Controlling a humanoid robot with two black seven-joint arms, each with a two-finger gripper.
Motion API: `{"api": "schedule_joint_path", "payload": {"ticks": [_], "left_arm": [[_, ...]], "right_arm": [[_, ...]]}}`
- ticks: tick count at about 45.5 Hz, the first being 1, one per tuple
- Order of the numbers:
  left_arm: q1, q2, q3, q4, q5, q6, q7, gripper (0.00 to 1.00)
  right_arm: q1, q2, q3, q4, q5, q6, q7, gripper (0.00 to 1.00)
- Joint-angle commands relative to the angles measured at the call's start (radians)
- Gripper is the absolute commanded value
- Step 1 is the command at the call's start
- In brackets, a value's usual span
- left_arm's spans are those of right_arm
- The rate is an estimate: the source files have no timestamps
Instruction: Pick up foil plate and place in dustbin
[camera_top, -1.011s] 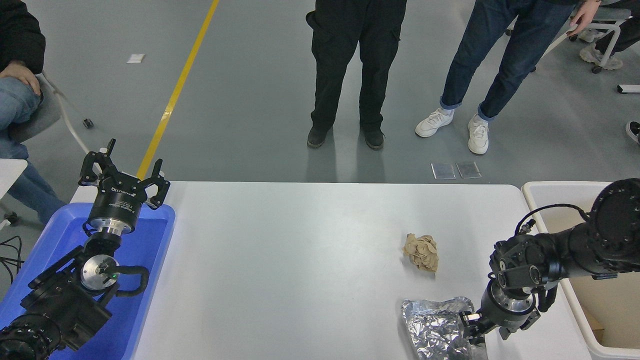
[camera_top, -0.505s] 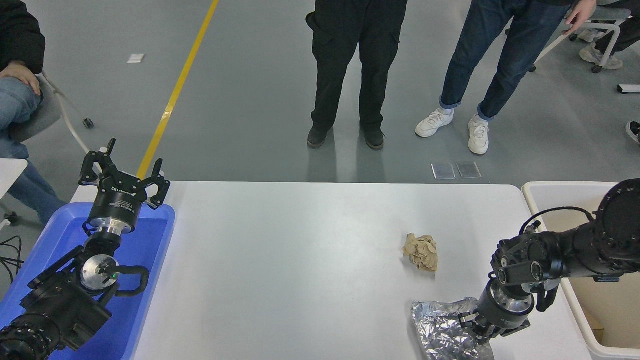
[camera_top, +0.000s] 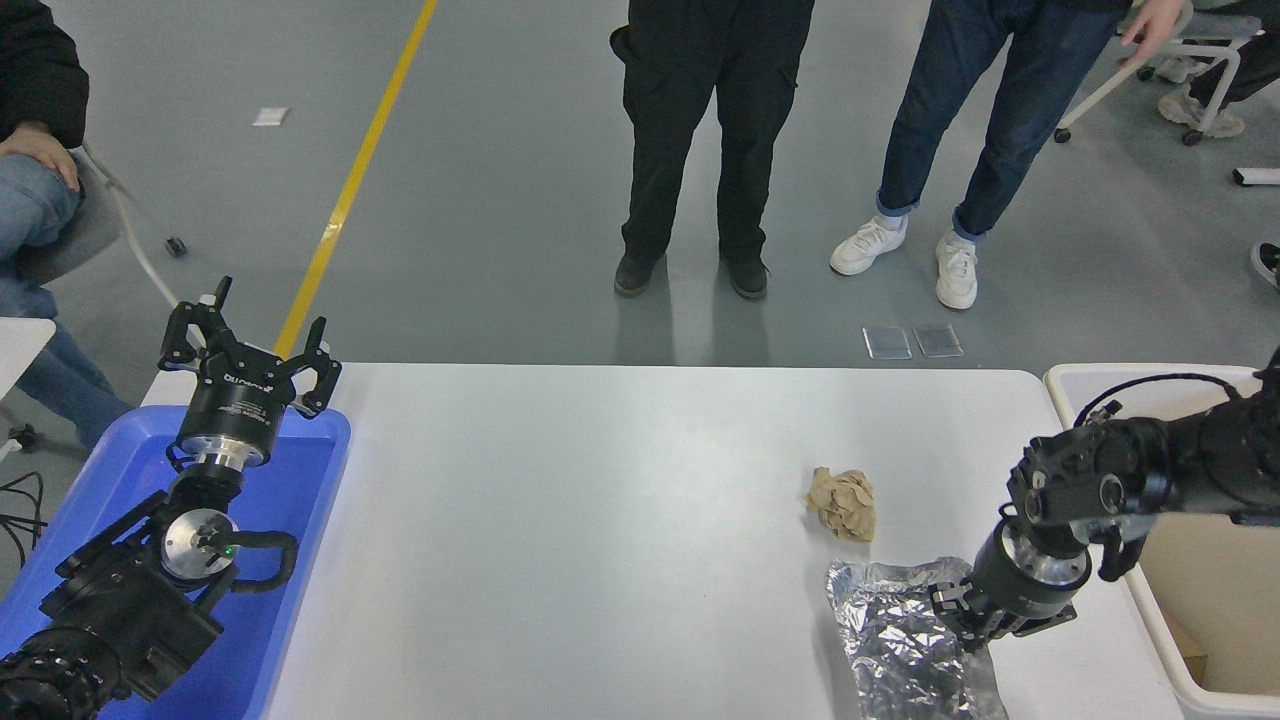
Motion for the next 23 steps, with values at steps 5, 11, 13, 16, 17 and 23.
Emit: {"api": "schedule_joint_path", "payload": {"ticks": [5,11,13,16,17,23], "left_arm": [[0.0,0.0,0.0,0.0,0.0,0.0,0.001,0.98],[0.0,0.0,0.0,0.0,0.0,0.0,0.001,0.98],[0.0,0.0,0.0,0.0,0.0,0.0,0.001,0.98],[0.0,0.0,0.0,0.0,0.0,0.0,0.001,0.98],[0.0,0.0,0.0,0.0,0.0,0.0,0.001,0.98],[0.0,0.0,0.0,0.0,0.0,0.0,0.001,0.98]], "right_arm": [[0.332,-0.051,0.0,0.177,0.004,0.275,0.003,0.0],[0.439,-0.07,0.014,0.194,0.005,0.275,0.003,0.0],[0.476,-0.082,0.017,0.199,0.012,0.275,0.001,0.0],[0.531,-0.1,0.019,0.214,0.042,0.275,0.001,0.0],[0.55,-0.108,0.017,0.217,0.054,0.275,0.003,0.0],[0.659,-0.166,0.014,0.232,0.087,0.275,0.001,0.0]]}}
